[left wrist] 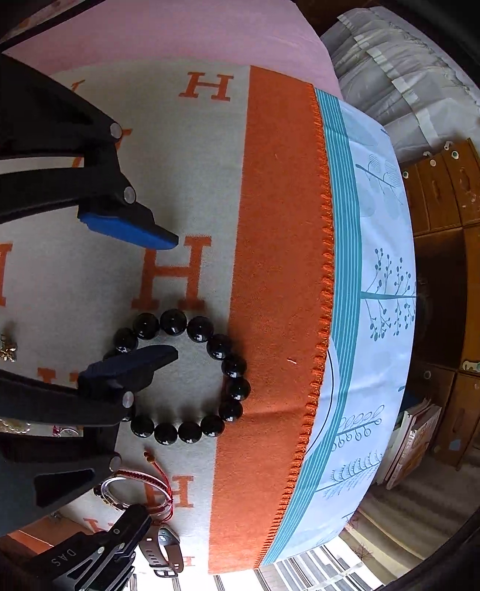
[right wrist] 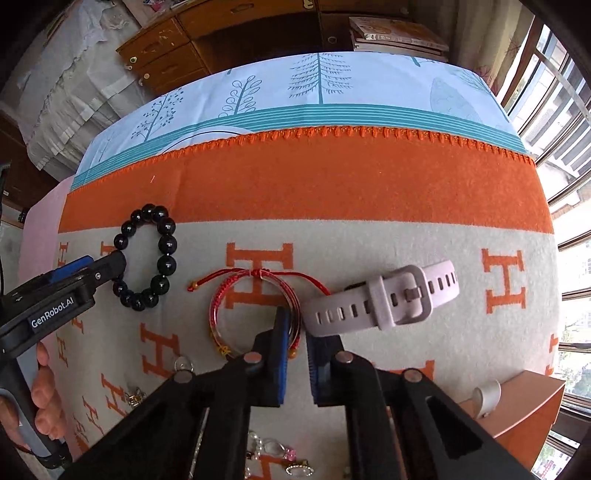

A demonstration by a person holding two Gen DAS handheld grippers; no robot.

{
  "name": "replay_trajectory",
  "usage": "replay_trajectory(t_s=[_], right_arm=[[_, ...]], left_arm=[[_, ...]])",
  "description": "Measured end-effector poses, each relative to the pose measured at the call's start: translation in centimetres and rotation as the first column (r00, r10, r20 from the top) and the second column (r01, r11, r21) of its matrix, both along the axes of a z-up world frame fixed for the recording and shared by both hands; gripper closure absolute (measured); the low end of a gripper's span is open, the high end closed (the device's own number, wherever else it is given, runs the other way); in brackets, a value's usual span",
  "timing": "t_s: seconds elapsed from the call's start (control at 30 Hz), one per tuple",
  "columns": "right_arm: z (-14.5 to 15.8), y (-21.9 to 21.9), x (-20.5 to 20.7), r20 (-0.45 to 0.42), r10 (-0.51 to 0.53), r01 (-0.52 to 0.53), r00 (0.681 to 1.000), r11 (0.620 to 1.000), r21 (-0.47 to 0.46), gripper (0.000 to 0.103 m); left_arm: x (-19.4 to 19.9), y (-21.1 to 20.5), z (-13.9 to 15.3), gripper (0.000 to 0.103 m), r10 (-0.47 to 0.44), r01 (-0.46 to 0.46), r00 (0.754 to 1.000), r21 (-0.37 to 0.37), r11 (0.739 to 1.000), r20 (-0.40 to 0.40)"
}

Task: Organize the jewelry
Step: 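Grasp the black bead bracelet with the left gripper while the right gripper grasps the red string bracelet, then carry both bracelets into the pink box and open both grippers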

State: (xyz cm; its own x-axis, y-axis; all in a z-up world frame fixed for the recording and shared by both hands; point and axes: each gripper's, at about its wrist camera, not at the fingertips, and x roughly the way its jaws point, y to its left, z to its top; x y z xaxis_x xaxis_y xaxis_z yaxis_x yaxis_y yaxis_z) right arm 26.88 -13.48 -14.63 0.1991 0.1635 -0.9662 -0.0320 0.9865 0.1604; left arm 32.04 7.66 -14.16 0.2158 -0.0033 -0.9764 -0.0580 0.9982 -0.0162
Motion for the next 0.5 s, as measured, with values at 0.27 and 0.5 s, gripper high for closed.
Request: replay_trajectory(t_s=[0.27,0.5], right_arm=[[0.6,0.2,-0.8,0.029,0.023,-0.023,0.999,1.000,0.006,0.098],[5.5,-1.5,-4.4,0.140,0.040,-0.055,0.989,0.993,0.104,0.098]], left_arm=[[0.0,-0.5,0.0,0.091,0.023,-0.023,1.000,-0.014,1.000,0.020],[-3.5,-2.1,4.5,0.091,-0.025,0.028,0.988,-0.022,0.999,0.149]])
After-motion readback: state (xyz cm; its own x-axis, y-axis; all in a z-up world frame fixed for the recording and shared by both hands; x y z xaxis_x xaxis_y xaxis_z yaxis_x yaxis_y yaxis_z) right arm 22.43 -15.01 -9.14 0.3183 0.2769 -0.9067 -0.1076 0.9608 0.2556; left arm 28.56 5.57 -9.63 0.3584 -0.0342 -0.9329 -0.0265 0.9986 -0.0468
